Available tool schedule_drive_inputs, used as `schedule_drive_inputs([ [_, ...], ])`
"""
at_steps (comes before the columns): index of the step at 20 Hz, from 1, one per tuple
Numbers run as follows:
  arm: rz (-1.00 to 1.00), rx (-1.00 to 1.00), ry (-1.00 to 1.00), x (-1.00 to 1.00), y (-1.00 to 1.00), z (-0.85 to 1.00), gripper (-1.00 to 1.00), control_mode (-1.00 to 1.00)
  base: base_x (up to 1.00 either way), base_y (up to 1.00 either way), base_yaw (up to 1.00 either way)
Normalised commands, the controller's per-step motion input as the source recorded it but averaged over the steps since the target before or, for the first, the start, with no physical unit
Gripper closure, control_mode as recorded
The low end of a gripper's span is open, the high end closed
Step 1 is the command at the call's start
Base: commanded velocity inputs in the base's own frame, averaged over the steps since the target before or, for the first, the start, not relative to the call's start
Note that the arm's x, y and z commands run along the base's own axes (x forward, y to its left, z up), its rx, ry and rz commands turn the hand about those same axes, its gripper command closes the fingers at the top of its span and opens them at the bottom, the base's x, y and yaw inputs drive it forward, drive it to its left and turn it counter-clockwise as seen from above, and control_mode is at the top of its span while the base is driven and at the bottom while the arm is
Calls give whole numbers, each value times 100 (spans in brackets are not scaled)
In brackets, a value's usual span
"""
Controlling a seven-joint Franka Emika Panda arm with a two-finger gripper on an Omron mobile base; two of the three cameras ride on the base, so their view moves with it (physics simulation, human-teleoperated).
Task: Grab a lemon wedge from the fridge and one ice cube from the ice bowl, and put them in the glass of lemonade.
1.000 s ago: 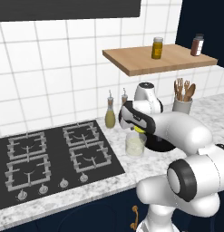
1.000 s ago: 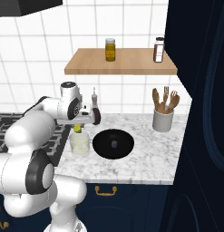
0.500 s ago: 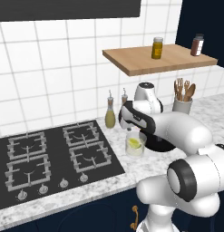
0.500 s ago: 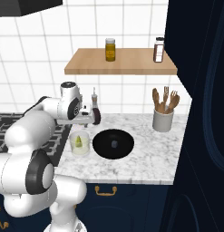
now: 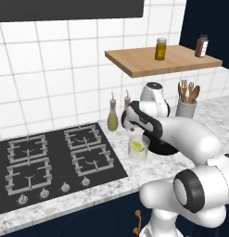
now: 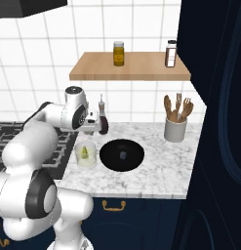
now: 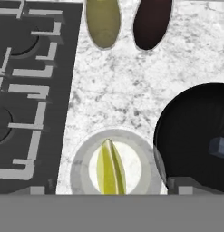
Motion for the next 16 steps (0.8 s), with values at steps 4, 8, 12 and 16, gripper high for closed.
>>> schedule_drive_inputs([
  [4, 0, 14, -21, -29, -1, 27, -100, -100, 0, 0, 0],
  [8, 0, 13, -23, -50, -4, 15, -100, -100, 0, 0, 0],
  [12, 0, 10, -15, -84, -21, 0, -100, -100, 0, 0, 0],
  [16, 0, 9, -16, -76, -9, 10, -100, -100, 0, 0, 0],
])
